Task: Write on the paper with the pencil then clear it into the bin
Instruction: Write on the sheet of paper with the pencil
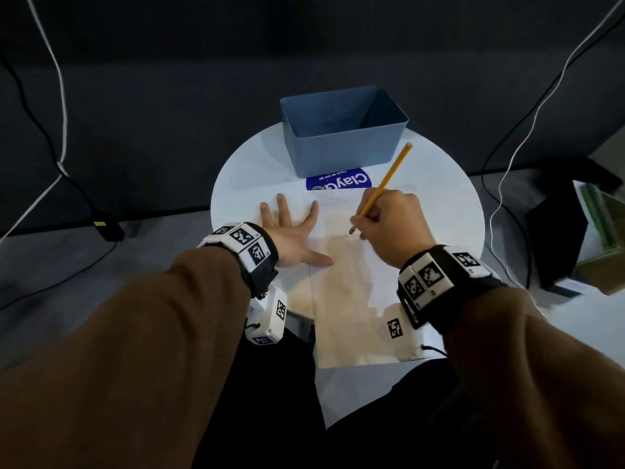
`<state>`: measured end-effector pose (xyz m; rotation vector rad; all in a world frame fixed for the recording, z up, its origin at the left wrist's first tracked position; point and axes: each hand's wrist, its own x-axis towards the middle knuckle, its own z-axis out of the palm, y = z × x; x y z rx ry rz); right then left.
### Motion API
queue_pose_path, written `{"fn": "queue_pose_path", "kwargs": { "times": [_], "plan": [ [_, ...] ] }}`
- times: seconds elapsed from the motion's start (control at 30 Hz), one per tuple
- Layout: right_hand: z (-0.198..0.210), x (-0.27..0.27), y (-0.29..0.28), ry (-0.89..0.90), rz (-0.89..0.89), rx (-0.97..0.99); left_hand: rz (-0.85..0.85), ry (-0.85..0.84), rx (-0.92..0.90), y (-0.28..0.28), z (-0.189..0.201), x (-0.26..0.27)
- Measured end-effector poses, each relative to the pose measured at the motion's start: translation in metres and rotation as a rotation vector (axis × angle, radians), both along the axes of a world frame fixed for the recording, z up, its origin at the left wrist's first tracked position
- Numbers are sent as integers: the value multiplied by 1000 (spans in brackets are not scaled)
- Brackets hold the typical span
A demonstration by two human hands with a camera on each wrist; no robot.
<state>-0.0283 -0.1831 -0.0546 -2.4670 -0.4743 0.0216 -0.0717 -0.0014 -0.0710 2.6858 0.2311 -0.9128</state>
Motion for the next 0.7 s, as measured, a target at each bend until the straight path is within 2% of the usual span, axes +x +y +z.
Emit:
{"fn": "queue_pose_path", "kwargs": {
  "times": [0.27, 0.5, 0.7],
  "plan": [
    [2, 14, -25, -24, -158, -91, 15, -2, -41, 4, -6, 2],
    [-4, -1, 13, 6, -11, 19, 17, -12, -30, 3, -6, 0],
    [-1, 9, -10, -27, -139, -112, 2, 3, -23, 4, -6, 1]
  ]
}}
